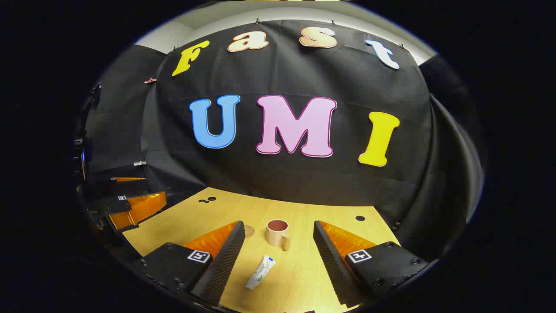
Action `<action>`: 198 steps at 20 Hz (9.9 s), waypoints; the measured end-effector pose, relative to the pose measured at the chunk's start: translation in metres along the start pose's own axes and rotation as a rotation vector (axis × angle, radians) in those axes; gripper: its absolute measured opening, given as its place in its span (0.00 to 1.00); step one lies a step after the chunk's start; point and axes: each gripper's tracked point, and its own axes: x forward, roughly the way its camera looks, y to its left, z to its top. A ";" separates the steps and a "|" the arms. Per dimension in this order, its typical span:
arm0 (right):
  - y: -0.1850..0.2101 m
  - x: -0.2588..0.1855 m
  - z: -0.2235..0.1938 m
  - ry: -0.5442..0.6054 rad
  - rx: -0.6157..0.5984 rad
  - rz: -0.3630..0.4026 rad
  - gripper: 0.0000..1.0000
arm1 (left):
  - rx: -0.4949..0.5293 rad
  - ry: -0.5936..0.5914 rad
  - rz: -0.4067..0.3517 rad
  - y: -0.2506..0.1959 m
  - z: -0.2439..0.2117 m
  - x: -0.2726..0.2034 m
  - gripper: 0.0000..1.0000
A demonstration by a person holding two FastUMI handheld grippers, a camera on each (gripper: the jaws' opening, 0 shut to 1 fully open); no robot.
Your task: Put the toothbrush and toothpaste on the desktop into the cup, then pick up the cup and place it on the coaster on the desktop.
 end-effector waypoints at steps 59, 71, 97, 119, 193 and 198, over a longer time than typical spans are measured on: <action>0.062 0.140 -0.312 1.055 0.250 0.035 0.16 | -0.096 0.316 0.121 0.051 -0.137 0.016 0.98; 0.062 0.120 -0.261 0.885 0.428 0.158 0.07 | -0.102 0.437 0.060 0.027 -0.172 0.063 0.80; -0.007 0.098 -0.253 0.870 0.501 0.211 0.07 | -0.039 0.874 -0.026 -0.039 -0.321 0.136 0.29; -0.026 0.228 -0.047 0.171 0.543 0.314 0.07 | -0.471 0.434 -0.067 -0.058 -0.184 0.120 0.06; -0.091 0.220 -0.200 0.510 0.434 0.174 0.44 | -0.379 -0.005 -0.179 -0.180 -0.140 0.363 0.27; -0.079 0.224 -0.192 0.544 0.325 0.227 0.47 | -0.380 0.005 -0.174 -0.169 -0.136 0.342 0.43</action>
